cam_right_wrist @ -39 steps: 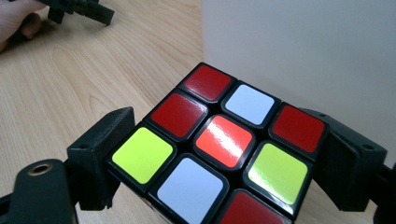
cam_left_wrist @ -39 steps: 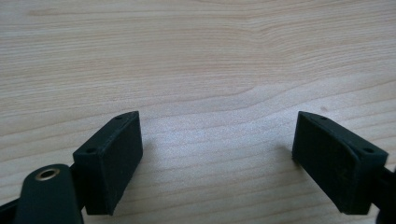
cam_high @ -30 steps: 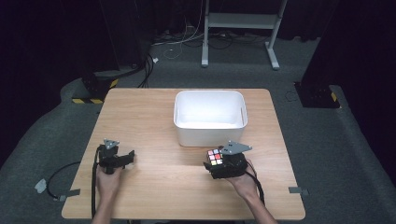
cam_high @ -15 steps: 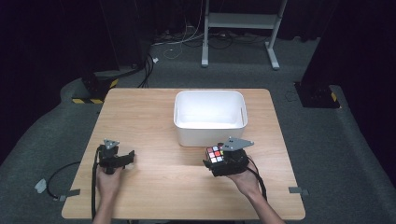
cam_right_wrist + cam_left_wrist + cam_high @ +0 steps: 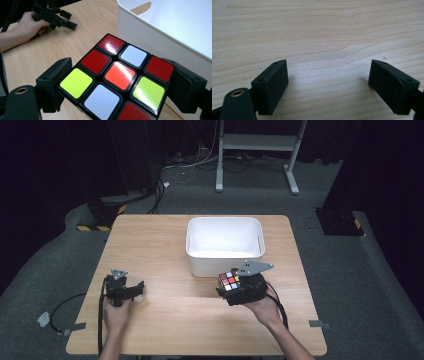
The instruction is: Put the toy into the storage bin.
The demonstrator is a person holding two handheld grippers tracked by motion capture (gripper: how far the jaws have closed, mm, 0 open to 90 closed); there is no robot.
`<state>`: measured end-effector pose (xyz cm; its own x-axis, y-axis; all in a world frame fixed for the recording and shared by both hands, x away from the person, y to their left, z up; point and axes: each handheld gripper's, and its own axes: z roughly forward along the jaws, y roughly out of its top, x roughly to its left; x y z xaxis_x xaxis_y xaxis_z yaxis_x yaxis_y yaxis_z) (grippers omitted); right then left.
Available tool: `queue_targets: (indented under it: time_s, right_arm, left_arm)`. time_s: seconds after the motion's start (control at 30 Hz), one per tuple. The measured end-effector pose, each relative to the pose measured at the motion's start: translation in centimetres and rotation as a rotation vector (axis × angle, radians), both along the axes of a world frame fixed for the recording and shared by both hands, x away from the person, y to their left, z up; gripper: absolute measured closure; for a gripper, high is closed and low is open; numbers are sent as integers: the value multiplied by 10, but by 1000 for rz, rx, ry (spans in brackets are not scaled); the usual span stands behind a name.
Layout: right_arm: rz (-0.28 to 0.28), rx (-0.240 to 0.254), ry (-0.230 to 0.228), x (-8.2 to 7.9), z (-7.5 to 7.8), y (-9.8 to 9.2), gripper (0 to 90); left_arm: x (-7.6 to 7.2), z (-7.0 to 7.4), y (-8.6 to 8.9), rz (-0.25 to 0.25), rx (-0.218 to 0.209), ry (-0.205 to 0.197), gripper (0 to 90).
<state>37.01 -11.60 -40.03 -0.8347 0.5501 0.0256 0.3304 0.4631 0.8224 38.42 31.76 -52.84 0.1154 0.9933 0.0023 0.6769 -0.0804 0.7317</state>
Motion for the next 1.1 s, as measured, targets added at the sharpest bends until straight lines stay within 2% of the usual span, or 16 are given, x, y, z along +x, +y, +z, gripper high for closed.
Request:
queue_targets:
  time_s: [0.1, 0.2, 0.33, 0.77, 1.1]
  right_arm:
    - [10, 7, 6, 0, 4, 0, 149]
    - [9, -7, -10, 0, 9, 2, 149]
    - [16, -14, -9, 1, 11, 5, 149]
    - [21, 21, -24, 4, 29, 1, 149]
    - [22, 12, -27, 9, 39, 4, 149]
  left_arm:
    - [0, 0, 0, 0, -1, 0, 163]
    - [0, 0, 0, 0, 0, 0, 163]
    - [0, 0, 0, 0, -1, 0, 163]
    - [0, 0, 0, 0, 0, 0, 163]
    - [0, 0, 0, 0, 0, 0, 163]
